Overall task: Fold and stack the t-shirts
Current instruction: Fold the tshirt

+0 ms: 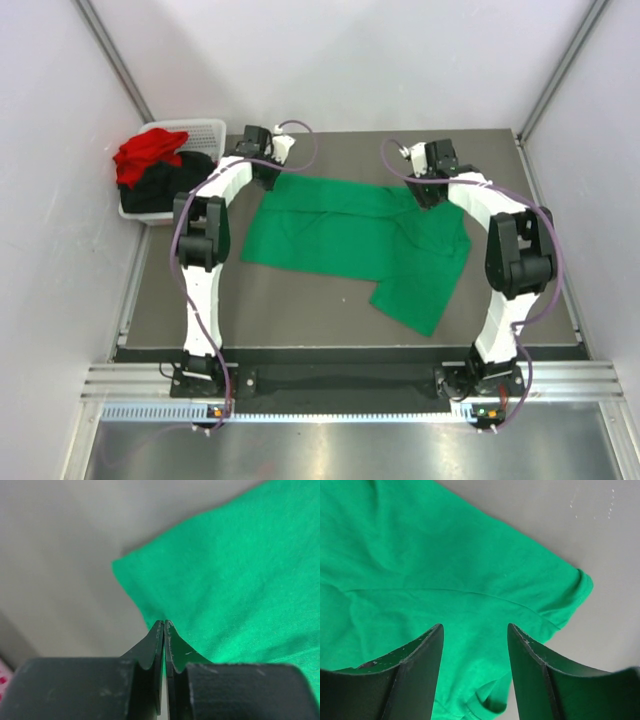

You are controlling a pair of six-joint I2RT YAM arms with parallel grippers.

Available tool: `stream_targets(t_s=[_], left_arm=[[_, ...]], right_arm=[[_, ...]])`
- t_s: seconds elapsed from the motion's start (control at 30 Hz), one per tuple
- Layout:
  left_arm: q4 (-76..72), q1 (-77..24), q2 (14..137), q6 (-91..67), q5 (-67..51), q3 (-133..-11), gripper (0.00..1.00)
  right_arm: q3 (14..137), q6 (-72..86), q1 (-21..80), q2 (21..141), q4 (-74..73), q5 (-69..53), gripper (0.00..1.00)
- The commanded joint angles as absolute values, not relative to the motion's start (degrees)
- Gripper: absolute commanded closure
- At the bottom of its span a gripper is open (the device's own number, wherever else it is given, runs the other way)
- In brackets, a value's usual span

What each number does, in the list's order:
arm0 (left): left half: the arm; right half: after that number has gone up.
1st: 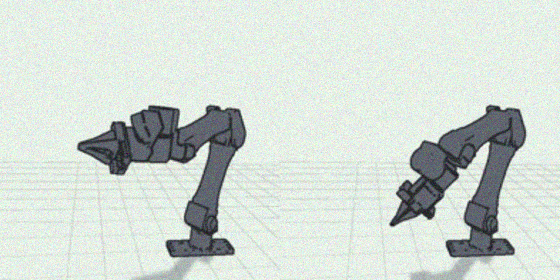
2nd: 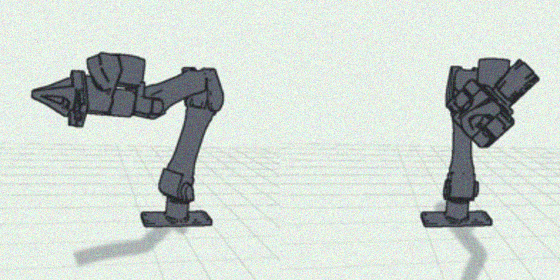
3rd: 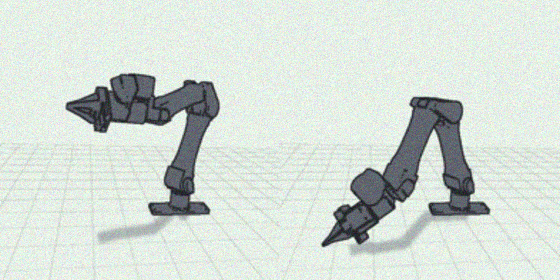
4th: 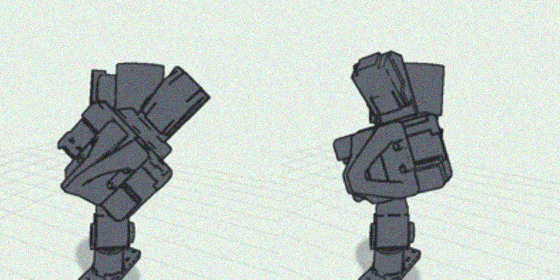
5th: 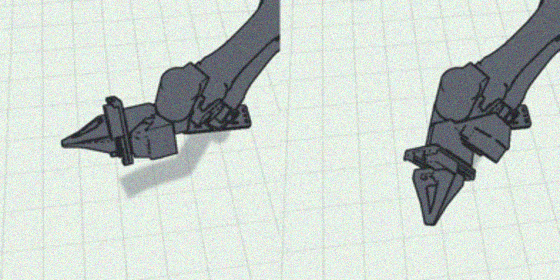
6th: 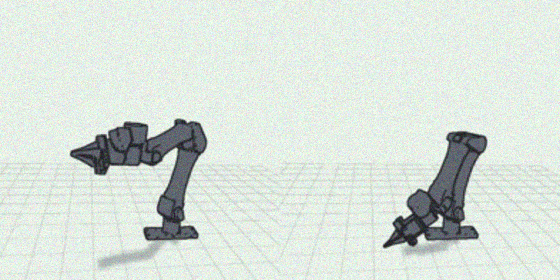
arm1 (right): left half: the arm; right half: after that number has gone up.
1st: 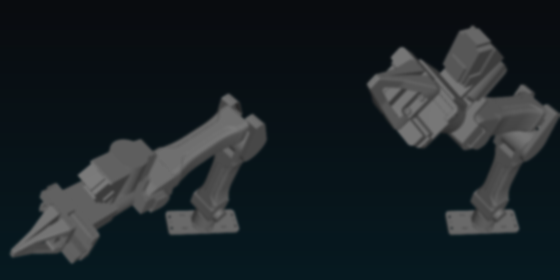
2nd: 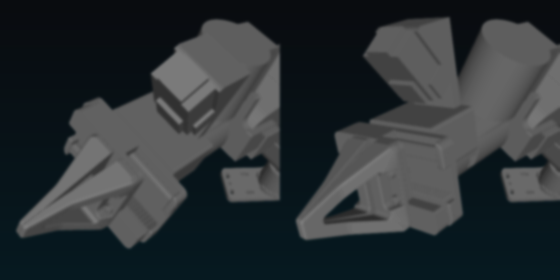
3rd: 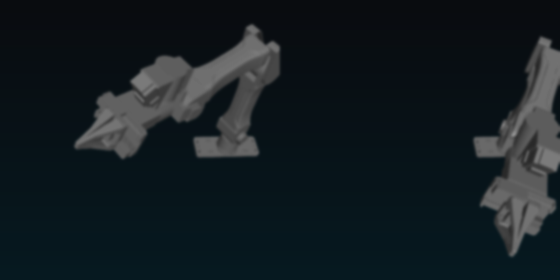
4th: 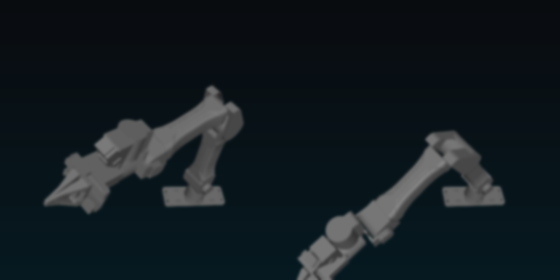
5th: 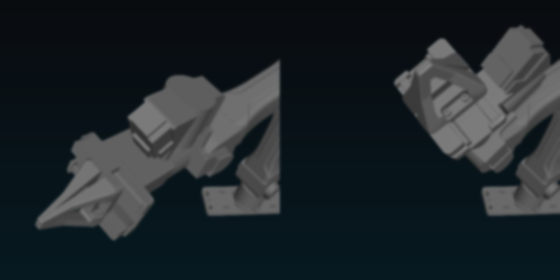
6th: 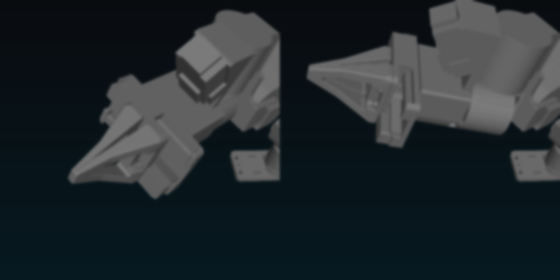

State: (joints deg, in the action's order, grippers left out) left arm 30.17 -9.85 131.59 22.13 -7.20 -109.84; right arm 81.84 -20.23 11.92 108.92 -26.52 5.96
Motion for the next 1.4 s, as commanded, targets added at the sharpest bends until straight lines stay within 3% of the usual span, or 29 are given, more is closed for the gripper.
stream_targets(t_s=[0.0,0.37,1.17,1.27,1.37], left_arm=[[32.6,-10.02,132.45,20.74,-8.88,-113.64,0.96],[33.31,-9.93,136.93,19.07,-8.27,-115.84,0.97],[31.2,-12.57,141.15,18.11,-0.53,-115.93,0.97],[30.68,-13.09,141.68,18.1,2.89,-115.84,0.99],[30.06,-13.36,141.94,18.19,3.78,-115.93,1.0]], right_arm=[[84.82,-19.6,10.2,108.63,-24.79,6.94,0.46],[87.53,-19.86,2.99,113.9,-25.13,7.03,0.48],[117.14,-20.48,-2.55,138.68,-36.03,8.69,0.58],[119.96,-20.83,-2.64,140.62,-37.53,9.32,0.65],[120.76,-21.18,-2.64,141.06,-38.93,8.09,0.81]])
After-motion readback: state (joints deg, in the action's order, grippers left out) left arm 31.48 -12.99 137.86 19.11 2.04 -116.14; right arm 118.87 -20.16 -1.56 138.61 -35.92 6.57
